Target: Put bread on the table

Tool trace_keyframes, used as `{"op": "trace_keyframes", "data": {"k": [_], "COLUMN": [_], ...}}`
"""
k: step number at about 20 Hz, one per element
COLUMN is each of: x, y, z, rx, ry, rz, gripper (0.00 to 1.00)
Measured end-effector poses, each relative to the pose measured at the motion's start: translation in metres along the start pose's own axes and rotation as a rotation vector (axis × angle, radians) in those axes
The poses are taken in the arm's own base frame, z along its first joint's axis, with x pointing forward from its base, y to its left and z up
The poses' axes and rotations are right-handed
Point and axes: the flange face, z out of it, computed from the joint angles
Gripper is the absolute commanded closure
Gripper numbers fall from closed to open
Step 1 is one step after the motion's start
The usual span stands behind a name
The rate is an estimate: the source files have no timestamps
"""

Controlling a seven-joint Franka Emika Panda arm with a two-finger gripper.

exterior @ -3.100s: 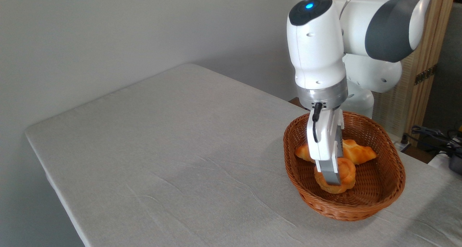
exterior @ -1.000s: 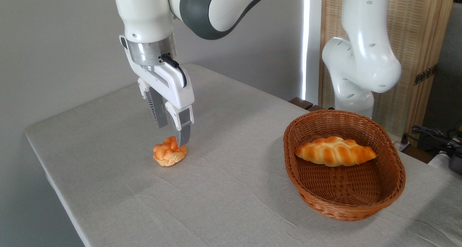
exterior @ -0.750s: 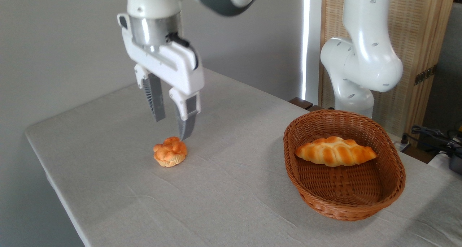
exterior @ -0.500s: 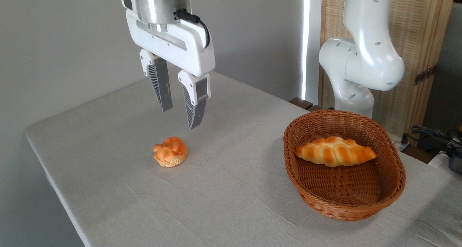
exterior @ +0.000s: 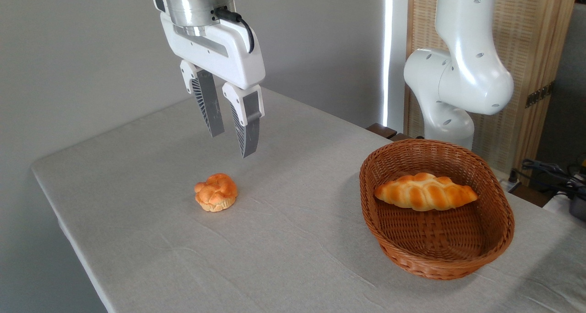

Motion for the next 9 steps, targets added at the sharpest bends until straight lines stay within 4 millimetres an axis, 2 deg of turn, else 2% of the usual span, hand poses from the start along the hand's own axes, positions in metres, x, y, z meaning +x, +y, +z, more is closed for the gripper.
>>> {"op": "trace_keyframes", "data": {"k": [5, 9], "x": [-0.0018, -0.0019], "y": [-0.0024, -0.0052], "z": [-0.0007, -0.0096], "rx": [0.009, 0.041], "ry": [-0.005, -0.007], "rz": [-0.003, -0.001], "gripper": [0.0, 0.0]}}
